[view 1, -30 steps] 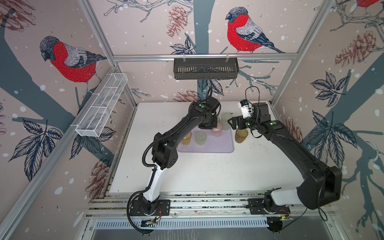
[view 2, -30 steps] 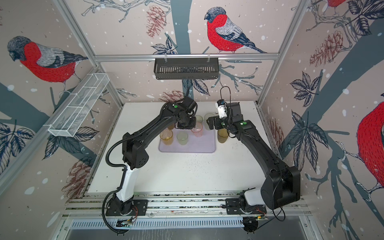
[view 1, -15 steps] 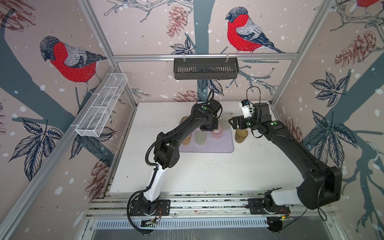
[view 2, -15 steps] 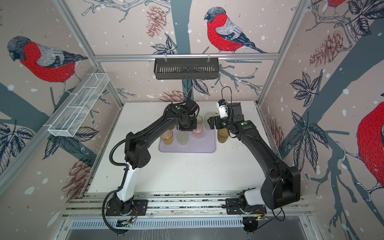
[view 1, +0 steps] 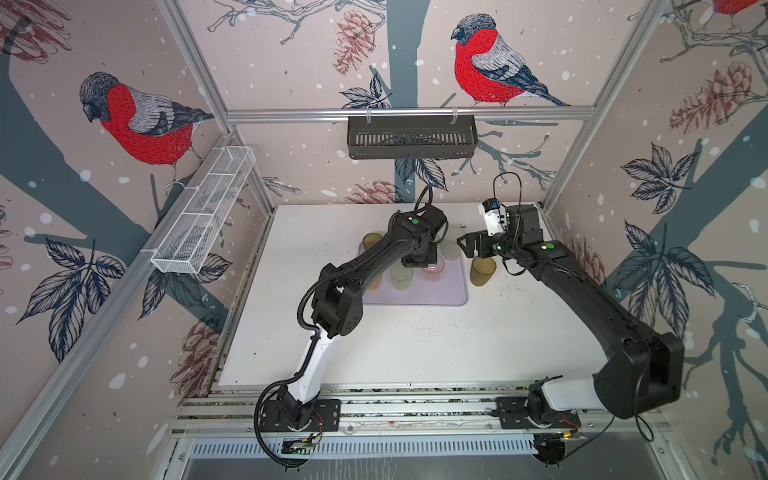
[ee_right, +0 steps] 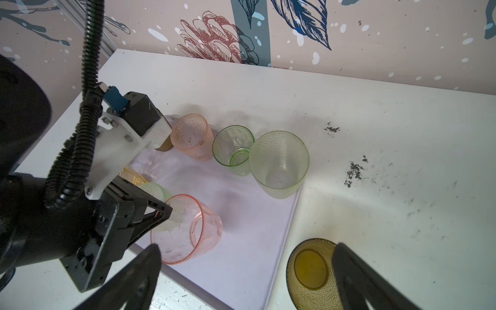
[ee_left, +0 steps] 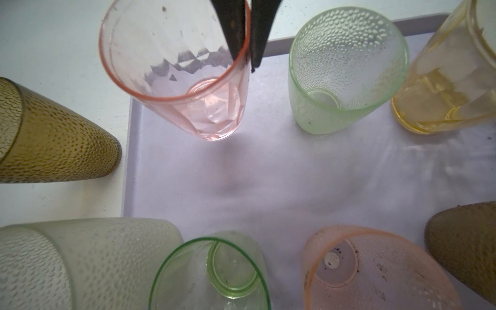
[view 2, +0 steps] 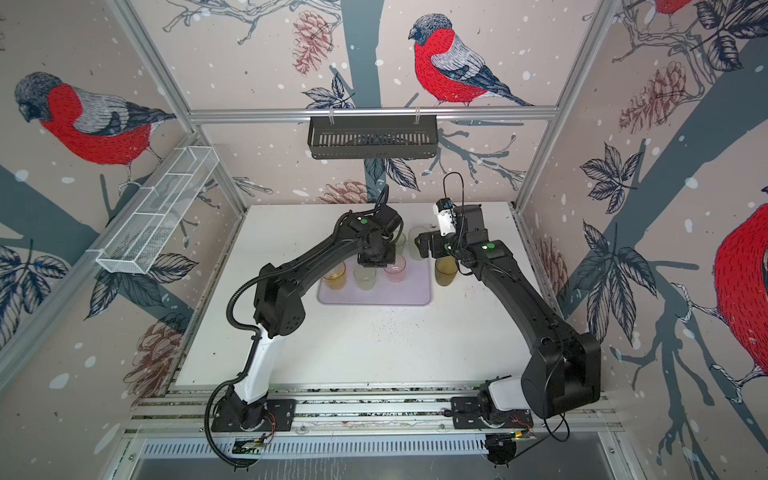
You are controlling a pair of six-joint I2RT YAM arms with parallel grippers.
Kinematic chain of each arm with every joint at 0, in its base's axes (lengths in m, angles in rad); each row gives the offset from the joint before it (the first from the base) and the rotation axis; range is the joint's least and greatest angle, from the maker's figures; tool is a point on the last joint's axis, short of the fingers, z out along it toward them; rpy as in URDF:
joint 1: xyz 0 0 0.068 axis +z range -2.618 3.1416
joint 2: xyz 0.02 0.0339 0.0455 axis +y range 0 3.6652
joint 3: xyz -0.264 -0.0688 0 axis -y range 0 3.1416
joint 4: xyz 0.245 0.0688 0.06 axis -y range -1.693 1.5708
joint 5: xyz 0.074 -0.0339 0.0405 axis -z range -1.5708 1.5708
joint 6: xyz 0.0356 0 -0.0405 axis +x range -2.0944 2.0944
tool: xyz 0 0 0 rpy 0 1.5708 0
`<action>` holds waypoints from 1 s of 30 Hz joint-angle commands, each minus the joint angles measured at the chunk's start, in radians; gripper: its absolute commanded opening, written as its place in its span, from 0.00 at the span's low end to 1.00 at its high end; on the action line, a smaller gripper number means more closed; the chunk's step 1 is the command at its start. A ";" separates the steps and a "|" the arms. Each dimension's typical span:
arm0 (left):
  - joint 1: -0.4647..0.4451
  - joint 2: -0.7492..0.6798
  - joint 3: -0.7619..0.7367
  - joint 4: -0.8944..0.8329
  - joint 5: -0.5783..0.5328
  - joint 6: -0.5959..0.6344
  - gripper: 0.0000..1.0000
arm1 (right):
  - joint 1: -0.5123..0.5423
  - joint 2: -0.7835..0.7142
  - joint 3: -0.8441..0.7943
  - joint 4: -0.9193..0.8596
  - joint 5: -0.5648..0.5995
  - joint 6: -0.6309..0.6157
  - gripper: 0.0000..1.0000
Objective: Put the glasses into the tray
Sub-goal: 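Lower the clear pink glass onto the tray beside the frosted green glass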
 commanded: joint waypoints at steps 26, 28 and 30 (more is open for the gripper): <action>-0.020 0.025 -0.038 0.004 -0.052 -0.031 0.01 | -0.002 0.009 0.010 0.022 -0.004 0.008 1.00; -0.019 0.025 -0.040 0.006 -0.054 -0.031 0.01 | -0.002 0.009 0.010 0.022 -0.003 0.007 1.00; -0.022 0.025 -0.043 0.006 -0.056 -0.030 0.01 | -0.003 0.009 0.010 0.022 -0.003 0.008 1.00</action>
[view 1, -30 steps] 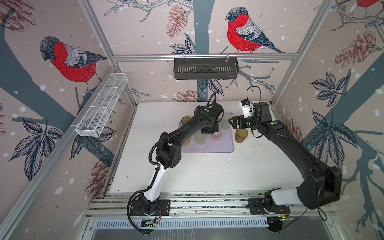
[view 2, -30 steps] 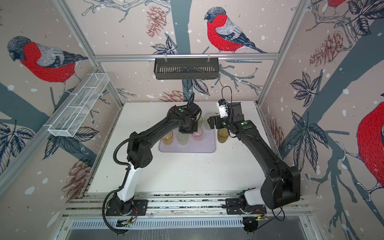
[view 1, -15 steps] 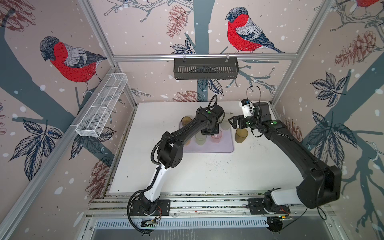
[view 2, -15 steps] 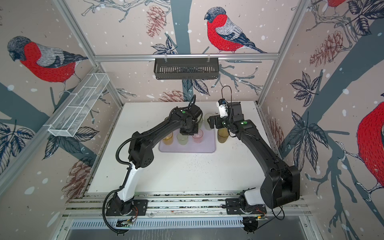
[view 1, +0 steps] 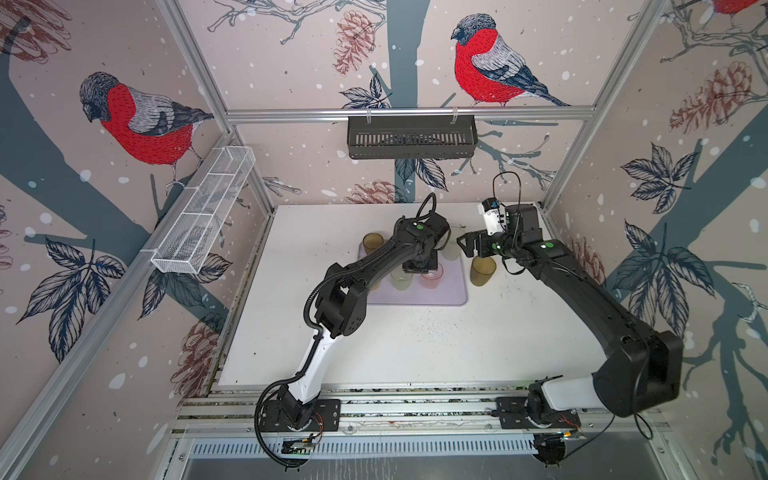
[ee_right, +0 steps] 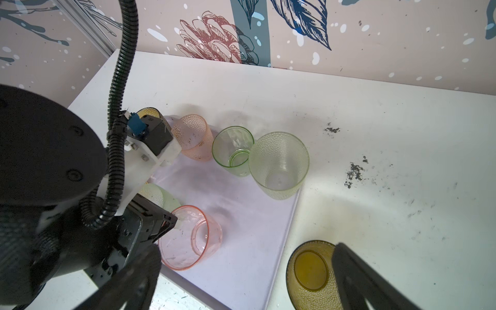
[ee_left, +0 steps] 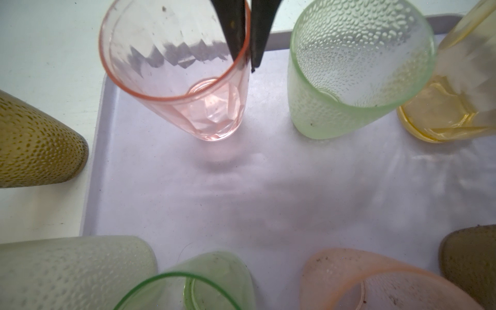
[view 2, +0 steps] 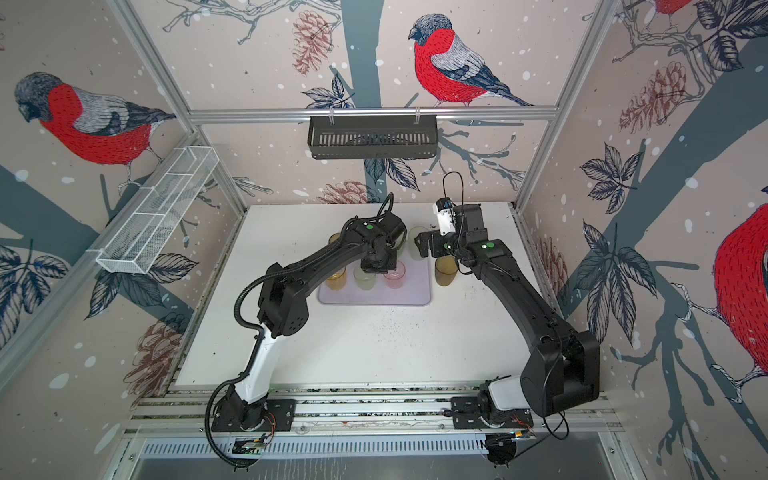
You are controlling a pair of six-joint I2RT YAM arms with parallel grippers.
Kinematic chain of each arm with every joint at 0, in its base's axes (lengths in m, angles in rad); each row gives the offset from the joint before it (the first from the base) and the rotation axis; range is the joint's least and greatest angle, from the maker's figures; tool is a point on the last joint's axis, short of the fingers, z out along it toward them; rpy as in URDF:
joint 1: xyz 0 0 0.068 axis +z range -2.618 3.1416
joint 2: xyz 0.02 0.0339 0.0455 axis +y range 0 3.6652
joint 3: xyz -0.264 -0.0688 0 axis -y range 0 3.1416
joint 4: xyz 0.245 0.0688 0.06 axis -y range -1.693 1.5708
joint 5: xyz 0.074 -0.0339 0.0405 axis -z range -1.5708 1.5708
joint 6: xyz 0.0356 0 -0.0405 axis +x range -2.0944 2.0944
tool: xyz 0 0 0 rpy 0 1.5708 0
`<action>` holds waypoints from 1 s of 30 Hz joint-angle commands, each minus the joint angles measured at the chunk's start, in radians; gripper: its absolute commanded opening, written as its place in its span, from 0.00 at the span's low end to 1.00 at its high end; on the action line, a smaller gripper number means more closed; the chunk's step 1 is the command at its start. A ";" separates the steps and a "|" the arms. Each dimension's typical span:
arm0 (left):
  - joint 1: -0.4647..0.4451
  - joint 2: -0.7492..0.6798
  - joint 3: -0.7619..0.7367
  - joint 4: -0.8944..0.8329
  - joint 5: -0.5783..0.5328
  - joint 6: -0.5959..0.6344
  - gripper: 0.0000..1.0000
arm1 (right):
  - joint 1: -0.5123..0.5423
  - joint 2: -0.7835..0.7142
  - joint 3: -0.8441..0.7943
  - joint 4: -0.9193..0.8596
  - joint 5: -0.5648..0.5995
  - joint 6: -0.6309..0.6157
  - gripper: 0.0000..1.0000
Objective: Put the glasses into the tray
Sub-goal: 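Lower the clear pink glass onto the tray beside the frosted green glass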
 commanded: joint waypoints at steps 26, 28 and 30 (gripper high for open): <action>-0.012 0.001 -0.035 0.017 -0.049 -0.019 0.04 | -0.002 -0.006 -0.003 0.025 -0.003 0.009 1.00; -0.013 0.001 -0.038 0.017 -0.052 -0.020 0.05 | -0.002 -0.006 -0.004 0.025 -0.003 0.010 1.00; -0.014 -0.001 -0.039 0.017 -0.053 -0.021 0.05 | -0.002 -0.008 -0.006 0.027 -0.003 0.009 1.00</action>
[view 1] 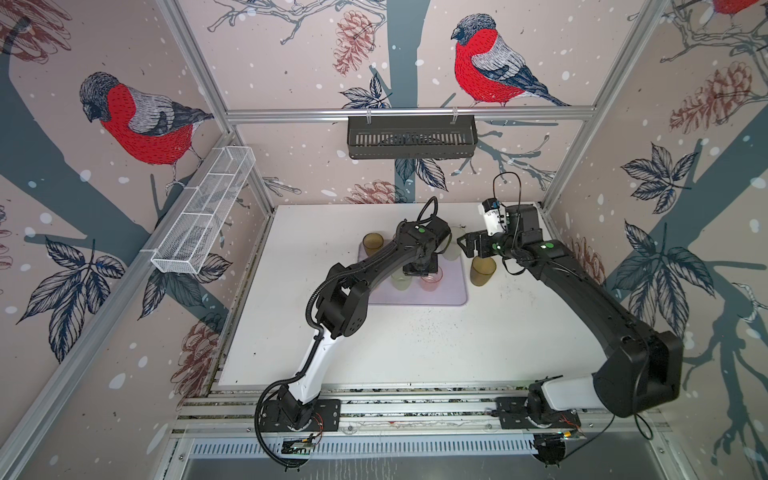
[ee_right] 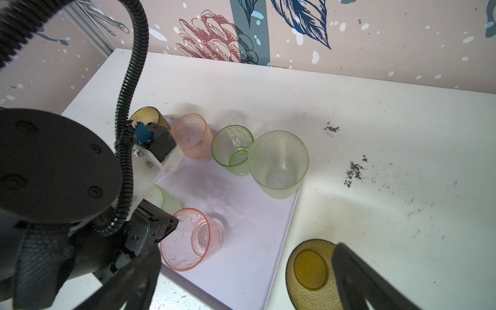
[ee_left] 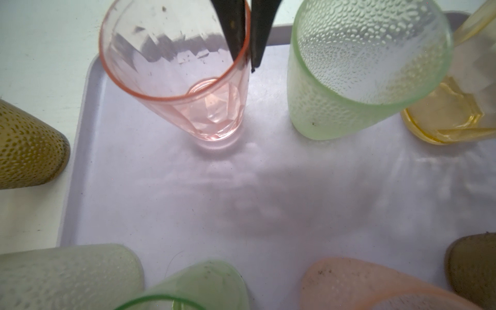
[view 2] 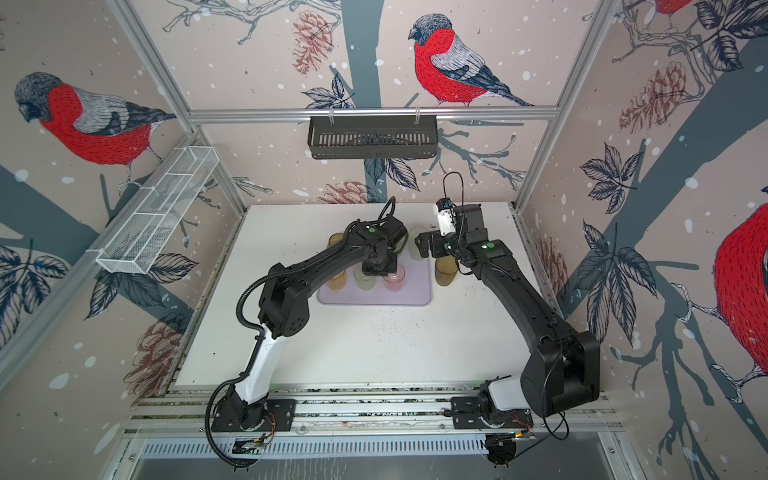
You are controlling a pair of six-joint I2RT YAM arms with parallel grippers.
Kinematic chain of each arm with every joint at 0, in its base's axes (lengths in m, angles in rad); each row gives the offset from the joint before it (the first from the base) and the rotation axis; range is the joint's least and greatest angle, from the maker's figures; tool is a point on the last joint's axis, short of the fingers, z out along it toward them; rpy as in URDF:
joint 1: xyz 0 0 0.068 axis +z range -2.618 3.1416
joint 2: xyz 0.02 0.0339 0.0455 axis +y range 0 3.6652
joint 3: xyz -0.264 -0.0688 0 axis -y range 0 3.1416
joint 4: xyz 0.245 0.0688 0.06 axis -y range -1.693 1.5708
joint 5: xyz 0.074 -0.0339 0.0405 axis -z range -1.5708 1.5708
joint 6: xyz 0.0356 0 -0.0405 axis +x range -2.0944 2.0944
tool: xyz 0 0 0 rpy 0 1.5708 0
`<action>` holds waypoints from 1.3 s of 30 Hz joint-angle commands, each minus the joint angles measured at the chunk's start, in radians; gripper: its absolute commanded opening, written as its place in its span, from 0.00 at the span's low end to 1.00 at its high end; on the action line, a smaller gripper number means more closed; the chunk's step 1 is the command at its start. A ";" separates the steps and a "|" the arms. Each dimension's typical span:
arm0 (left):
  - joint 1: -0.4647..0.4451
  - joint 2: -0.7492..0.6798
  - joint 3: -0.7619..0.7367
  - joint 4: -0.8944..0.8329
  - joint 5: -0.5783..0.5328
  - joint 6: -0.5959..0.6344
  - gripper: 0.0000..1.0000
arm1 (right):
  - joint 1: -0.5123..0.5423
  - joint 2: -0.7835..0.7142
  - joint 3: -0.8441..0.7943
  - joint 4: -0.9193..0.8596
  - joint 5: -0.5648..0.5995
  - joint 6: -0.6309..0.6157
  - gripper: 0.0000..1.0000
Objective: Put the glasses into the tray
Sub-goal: 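Lower the clear pink glass onto the tray beside the frosted green glass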
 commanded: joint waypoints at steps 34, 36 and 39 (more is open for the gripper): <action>-0.006 0.006 -0.011 0.003 -0.035 -0.012 0.14 | -0.003 -0.013 -0.002 0.026 -0.002 0.008 1.00; -0.006 0.006 -0.010 0.004 -0.035 -0.013 0.14 | -0.003 -0.014 -0.003 0.026 -0.002 0.009 1.00; -0.006 0.003 -0.009 0.003 -0.036 -0.012 0.14 | -0.003 -0.011 0.001 0.026 -0.002 0.009 1.00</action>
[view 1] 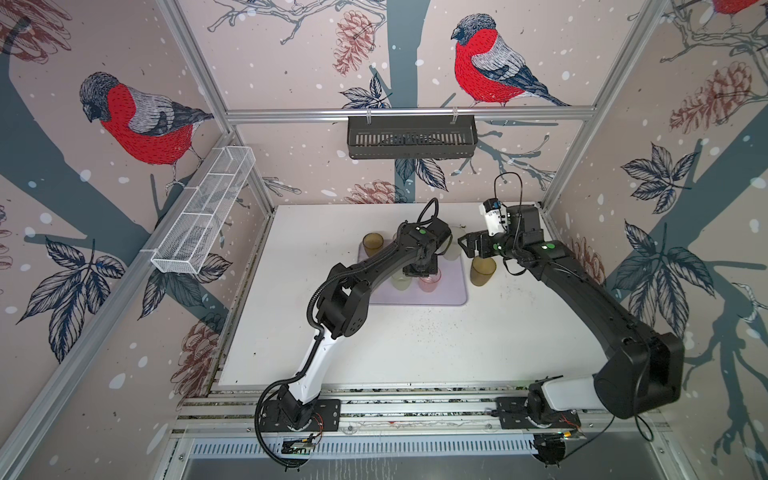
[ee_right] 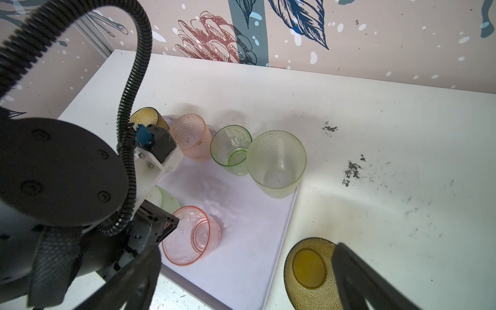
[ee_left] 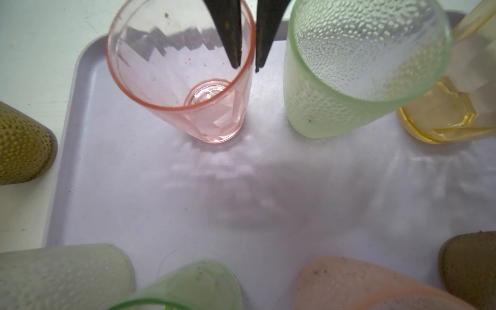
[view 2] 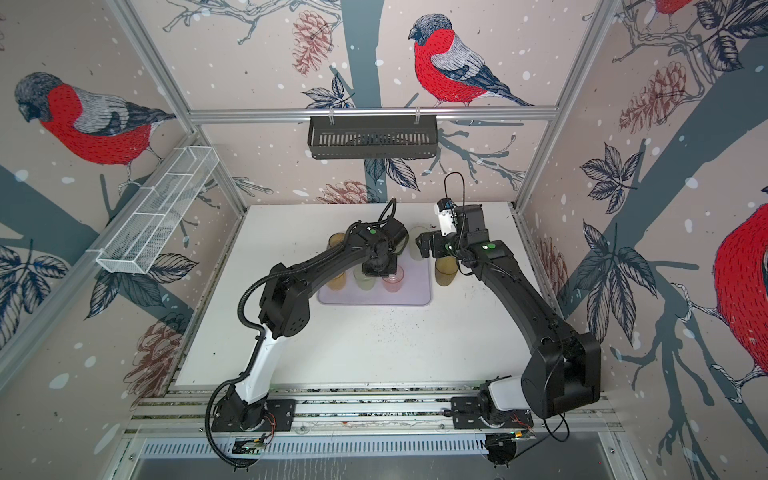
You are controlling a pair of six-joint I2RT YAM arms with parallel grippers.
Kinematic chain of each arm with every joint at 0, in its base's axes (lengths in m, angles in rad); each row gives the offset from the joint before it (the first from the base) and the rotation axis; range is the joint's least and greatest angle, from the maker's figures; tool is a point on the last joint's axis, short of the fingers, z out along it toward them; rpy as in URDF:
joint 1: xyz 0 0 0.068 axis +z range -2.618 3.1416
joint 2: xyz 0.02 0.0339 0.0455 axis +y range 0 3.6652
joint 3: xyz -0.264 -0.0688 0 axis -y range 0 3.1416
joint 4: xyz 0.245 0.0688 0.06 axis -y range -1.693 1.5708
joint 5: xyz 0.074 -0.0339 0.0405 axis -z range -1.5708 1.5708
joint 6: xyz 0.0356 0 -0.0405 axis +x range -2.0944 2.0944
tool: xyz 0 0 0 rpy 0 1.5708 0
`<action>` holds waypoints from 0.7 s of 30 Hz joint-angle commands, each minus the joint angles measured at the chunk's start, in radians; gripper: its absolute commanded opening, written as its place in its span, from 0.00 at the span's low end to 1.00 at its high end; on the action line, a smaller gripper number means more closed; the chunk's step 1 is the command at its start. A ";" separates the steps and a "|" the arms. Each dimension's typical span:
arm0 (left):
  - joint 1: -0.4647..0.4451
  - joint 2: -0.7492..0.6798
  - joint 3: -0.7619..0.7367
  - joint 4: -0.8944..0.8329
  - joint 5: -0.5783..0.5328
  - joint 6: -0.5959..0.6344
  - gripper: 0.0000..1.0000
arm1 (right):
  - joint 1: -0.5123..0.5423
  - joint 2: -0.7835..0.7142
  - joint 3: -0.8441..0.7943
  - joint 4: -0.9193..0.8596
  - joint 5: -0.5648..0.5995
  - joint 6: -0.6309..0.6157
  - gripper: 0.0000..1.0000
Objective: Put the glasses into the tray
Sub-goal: 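Lower the clear pink glass onto the tray beside the frosted green glass, then open the left gripper to release the clear pink glass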
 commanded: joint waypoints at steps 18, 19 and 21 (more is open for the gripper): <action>-0.001 0.001 0.035 -0.023 -0.029 -0.013 0.24 | 0.001 -0.006 0.010 0.025 0.000 0.009 1.00; -0.001 0.000 0.042 -0.026 -0.030 -0.013 0.24 | 0.000 -0.007 0.010 0.025 0.000 0.009 1.00; -0.002 -0.002 0.056 -0.032 -0.029 -0.013 0.24 | 0.001 -0.008 0.007 0.025 0.000 0.009 1.00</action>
